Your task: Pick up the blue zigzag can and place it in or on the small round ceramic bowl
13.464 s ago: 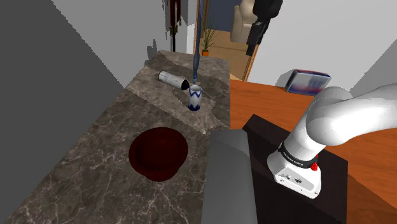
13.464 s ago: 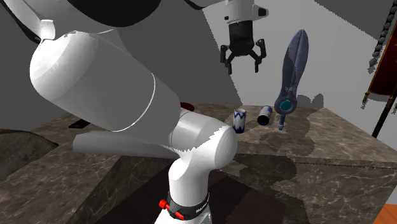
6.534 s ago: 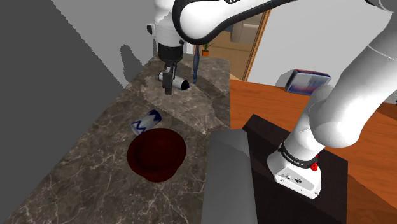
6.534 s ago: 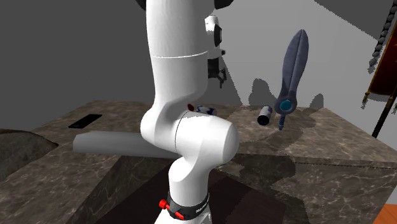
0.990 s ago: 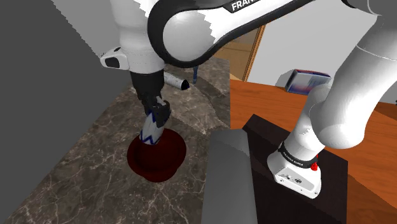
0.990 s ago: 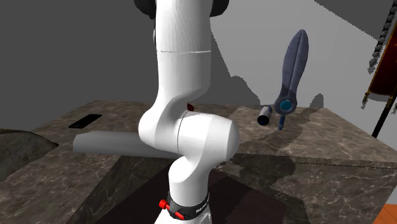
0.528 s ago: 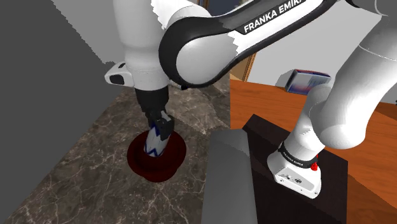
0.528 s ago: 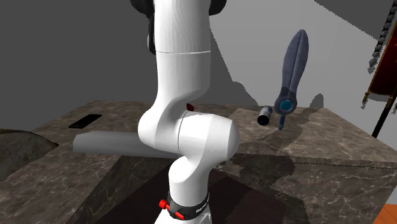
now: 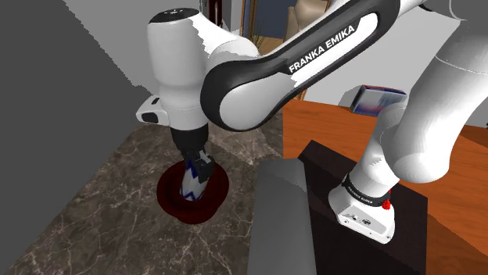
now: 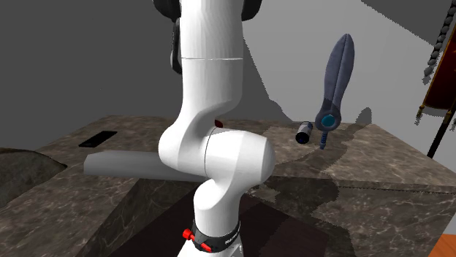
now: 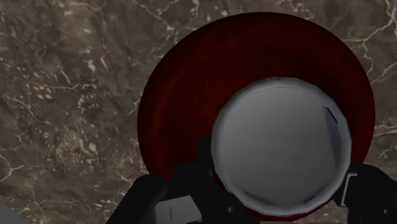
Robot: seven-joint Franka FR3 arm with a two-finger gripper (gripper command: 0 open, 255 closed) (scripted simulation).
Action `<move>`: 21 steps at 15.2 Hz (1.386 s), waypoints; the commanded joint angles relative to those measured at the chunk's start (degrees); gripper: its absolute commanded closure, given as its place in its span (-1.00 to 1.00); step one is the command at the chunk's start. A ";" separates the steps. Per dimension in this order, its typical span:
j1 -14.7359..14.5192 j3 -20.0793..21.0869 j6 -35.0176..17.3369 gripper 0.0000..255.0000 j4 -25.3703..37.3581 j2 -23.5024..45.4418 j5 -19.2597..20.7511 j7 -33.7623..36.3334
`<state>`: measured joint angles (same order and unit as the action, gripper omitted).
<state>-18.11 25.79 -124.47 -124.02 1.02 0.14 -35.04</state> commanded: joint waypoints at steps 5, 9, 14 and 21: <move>-0.03 0.02 -0.86 1.00 -0.38 0.68 0.33 0.26; -0.04 0.05 -0.82 -1.00 -0.37 0.64 0.32 0.28; -0.02 0.03 -0.86 -1.00 -0.38 0.68 0.33 0.26; 0.18 -0.13 6.26 -1.00 3.77 -2.61 -1.32 -0.95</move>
<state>-17.94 25.67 -118.46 -120.34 -1.47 -1.11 -35.95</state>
